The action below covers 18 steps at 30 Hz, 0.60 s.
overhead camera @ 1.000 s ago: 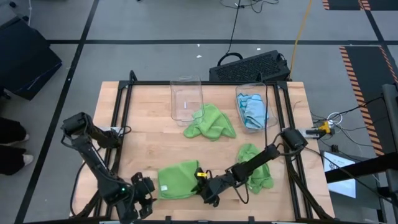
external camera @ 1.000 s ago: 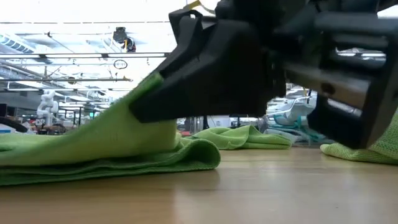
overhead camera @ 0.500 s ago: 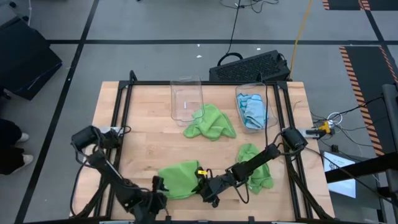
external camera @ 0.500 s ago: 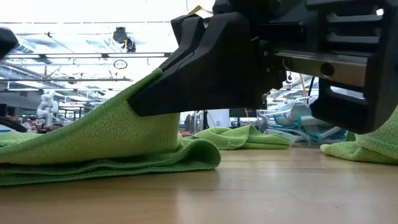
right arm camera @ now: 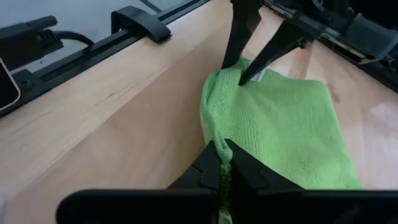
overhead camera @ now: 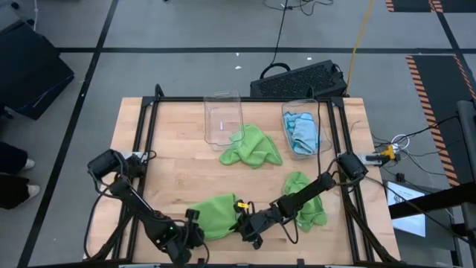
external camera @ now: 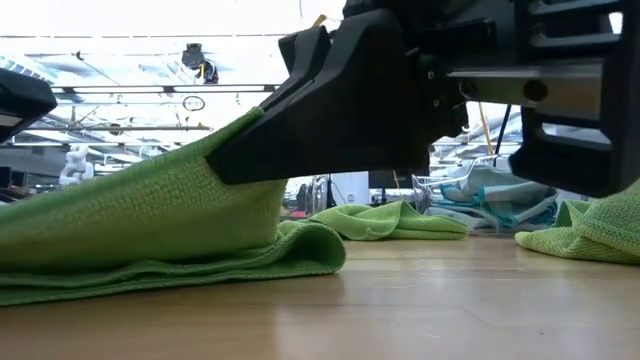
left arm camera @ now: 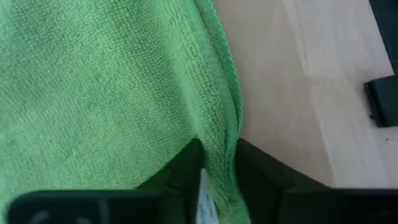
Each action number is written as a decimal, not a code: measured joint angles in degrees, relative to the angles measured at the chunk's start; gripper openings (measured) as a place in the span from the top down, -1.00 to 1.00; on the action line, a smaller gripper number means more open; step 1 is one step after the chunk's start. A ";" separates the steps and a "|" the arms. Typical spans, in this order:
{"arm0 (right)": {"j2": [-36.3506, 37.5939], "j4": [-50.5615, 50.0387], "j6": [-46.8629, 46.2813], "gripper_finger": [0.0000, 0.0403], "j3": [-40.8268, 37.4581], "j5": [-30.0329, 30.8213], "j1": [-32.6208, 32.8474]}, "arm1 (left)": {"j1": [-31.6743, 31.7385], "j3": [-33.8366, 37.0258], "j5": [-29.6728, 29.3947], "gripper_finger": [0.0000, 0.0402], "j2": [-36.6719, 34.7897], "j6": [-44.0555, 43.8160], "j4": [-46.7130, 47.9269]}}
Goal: Fold microfiber towels
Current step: Fold the bottom left green microfiber towel
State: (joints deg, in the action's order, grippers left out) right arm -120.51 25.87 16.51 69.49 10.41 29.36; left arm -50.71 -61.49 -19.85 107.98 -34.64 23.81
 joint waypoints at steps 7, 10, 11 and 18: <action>2.22 -2.40 -5.26 0.98 -0.02 0.11 -0.16 | 1.08 0.02 1.31 0.94 -2.08 -0.95 1.11; 4.25 -4.00 -7.70 0.98 -0.02 0.09 -0.82 | 1.62 0.04 0.57 0.92 -4.91 -2.69 2.44; 5.05 -5.09 -8.44 0.98 -0.02 0.11 -1.14 | 1.81 0.04 0.38 0.92 -5.72 -2.99 2.77; 9.55 -8.98 -10.90 0.98 -0.04 -0.12 -4.44 | 3.01 0.06 -0.81 0.96 -12.08 -5.06 7.57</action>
State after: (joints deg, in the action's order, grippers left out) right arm -110.96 16.89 5.62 69.45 10.30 24.92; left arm -47.71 -61.44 -20.66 95.90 -39.70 31.38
